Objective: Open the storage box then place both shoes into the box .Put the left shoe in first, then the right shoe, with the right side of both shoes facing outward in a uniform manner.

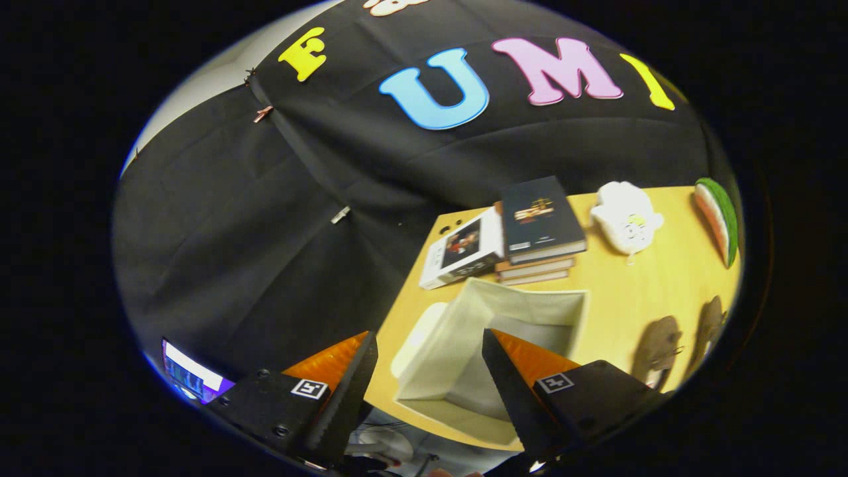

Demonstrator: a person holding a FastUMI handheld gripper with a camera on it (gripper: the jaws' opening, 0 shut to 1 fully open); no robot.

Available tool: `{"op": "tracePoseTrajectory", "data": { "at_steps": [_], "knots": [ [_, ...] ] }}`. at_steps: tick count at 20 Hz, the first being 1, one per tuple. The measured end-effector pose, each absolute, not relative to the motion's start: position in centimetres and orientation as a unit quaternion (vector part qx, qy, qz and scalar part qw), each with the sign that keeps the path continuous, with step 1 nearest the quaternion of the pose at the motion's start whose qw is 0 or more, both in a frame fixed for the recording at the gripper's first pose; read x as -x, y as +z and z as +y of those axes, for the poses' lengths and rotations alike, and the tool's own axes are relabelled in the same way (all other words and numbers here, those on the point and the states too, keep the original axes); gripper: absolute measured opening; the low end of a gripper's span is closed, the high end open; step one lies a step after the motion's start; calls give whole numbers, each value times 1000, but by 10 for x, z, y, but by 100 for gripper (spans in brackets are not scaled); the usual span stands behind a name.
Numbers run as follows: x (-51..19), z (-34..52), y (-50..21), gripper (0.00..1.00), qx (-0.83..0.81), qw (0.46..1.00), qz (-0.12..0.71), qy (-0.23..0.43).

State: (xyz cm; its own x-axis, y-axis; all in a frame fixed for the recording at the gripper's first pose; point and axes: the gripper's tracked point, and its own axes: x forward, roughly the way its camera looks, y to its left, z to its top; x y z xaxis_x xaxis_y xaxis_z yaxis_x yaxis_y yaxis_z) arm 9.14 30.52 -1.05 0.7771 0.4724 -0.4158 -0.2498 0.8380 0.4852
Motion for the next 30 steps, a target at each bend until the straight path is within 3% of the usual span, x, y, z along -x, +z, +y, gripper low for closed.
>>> {"op": "tracePoseTrajectory", "data": {
  "at_steps": [4,12,20,30],
  "knots": [
    [-68,205,-46,98,-170,939,275,112],
    [-5,60,-162,98,-124,920,371,-2],
    [-15,17,-259,99,-86,880,466,-9],
    [-67,20,-312,95,-120,862,489,50]
  ]
}}
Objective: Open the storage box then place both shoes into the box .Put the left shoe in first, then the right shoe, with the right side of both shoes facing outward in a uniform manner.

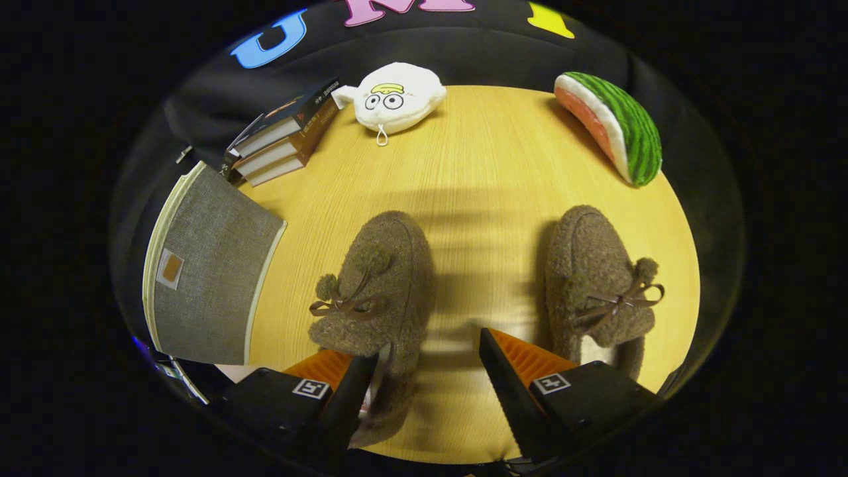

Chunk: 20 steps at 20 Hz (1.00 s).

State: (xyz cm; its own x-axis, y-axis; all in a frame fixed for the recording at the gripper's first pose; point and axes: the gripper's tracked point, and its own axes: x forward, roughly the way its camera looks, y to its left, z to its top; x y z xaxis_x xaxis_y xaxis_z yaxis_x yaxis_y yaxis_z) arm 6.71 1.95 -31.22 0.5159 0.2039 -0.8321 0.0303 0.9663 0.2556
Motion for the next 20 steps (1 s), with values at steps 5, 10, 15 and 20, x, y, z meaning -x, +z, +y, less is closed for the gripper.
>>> {"op": "tracePoseTrajectory", "data": {
  "at_steps": [5,10,15,20],
  "knots": [
    [-69,38,-313,39,-174,849,494,64],
    [-69,32,-312,7,-215,850,478,56],
    [-56,21,-273,5,-242,855,459,22],
    [-37,48,-204,5,-297,854,428,-3]
  ]
}}
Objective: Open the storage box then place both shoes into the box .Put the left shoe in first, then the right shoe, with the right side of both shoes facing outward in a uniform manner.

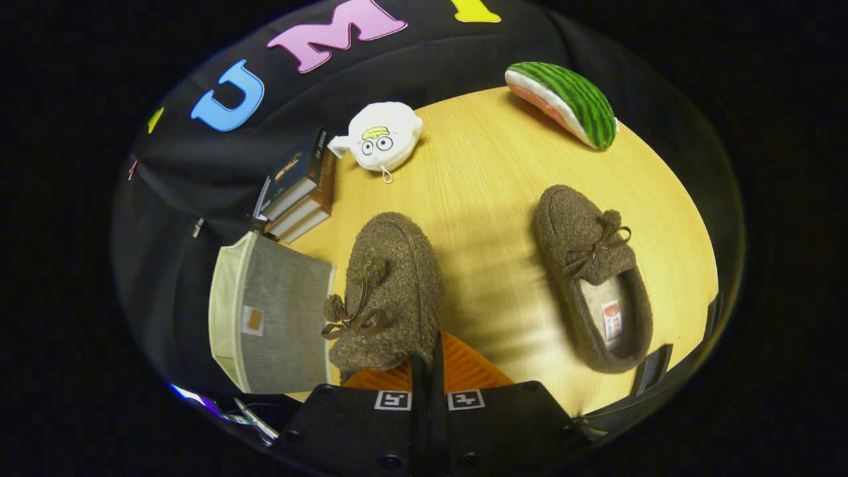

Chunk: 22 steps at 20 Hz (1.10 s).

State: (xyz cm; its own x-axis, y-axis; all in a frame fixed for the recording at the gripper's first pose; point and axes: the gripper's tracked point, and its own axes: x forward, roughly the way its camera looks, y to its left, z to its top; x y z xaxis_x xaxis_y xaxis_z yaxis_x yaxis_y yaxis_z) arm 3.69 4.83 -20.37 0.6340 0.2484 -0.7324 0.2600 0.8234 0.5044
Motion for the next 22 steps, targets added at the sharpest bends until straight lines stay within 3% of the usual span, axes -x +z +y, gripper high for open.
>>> {"op": "tracePoseTrajectory", "data": {
  "at_steps": [10,22],
  "knots": [
    [-49,168,-68,5,-399,845,354,33],
    [-111,295,-58,5,-421,829,366,38]
  ]
}}
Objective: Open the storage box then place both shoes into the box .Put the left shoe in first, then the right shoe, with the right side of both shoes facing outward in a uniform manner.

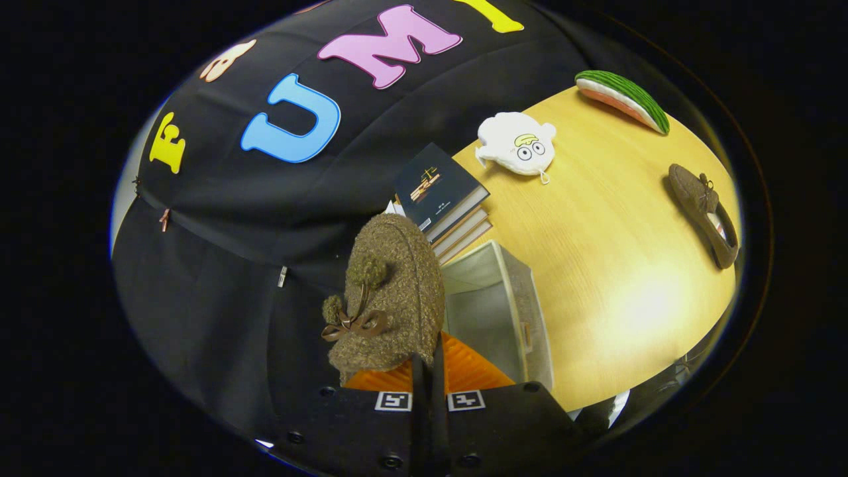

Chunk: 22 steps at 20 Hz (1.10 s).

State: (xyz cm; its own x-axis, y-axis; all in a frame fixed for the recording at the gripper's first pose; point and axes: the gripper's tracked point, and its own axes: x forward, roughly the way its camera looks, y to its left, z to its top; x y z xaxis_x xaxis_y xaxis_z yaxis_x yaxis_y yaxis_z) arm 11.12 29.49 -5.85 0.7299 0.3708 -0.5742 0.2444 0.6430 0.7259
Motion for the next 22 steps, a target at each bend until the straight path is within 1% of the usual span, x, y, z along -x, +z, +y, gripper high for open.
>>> {"op": "tracePoseTrajectory", "data": {
  "at_steps": [7,10,13,15,18,20,22],
  "knots": [
    [-112,339,-117,5,-405,818,408,13],
    [-120,343,-132,5,-388,823,414,1],
    [-128,354,-142,6,-404,806,432,-6],
    [-134,363,-141,10,-409,807,427,3],
    [-119,392,-150,63,-385,796,464,51],
    [-117,400,-137,99,-378,805,451,81],
    [-117,400,-126,98,-371,810,442,99]
  ]
}}
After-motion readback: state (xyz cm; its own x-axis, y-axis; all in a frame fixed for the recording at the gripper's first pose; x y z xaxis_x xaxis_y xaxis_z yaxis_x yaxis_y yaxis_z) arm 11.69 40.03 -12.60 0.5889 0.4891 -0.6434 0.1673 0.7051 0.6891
